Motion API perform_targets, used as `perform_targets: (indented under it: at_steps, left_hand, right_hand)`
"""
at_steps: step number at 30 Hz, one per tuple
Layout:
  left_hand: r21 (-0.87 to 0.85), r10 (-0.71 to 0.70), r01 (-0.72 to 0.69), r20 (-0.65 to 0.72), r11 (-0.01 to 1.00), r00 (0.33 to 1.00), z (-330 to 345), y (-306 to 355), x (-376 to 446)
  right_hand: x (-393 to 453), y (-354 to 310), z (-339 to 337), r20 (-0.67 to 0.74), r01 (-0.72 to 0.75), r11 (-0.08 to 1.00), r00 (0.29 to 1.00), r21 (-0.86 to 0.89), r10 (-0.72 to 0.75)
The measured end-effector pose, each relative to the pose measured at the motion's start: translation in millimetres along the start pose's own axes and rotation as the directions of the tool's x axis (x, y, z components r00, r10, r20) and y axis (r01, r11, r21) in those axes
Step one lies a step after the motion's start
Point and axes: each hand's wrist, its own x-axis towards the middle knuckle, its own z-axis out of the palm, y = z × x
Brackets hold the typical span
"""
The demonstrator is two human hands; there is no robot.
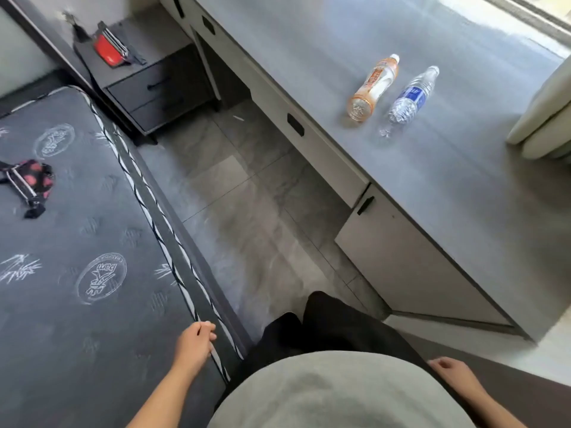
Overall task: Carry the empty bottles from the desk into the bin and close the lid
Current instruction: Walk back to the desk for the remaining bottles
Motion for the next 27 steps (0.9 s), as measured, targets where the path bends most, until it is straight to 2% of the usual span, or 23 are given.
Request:
perform_targets:
  at_steps: [5, 12, 18, 23, 27]
  left_hand:
    - [0.076, 0.014, -0.019, 0.062, 0.997, 0.998, 5, 54, 49]
    - [0.074, -0.022, 0.018, 0.053, 0.997, 0.998, 6, 98, 89]
    - [0.076, -0.033, 0.029, 0.052, 0.997, 0.998, -3, 141, 115]
    - [0.149, 0.02, -0.038, 0.123, 0.988, 0.992, -5, 205, 160]
    - [0.276, 0.131, -0.2, 0.25, 0.94, 0.959, 7, 274, 200]
  right_hand:
    - [15, -43, 1, -0.016, -0.044, 0.995, 0.999, 0.087, 0.046]
    - [67, -150, -20, -0.034, 0.019, 0.931, 0.999, 0.364, -0.007]
    - [88, -213, -29, -0.036, 0.074, 0.894, 0.997, 0.443, -0.065]
    - [88, -225, -22, -0.043, 0.014, 0.903, 0.999, 0.429, 0.005]
    - [80, -225, -8, -0.088, -0.077, 0.886, 0.987, 0.458, 0.131]
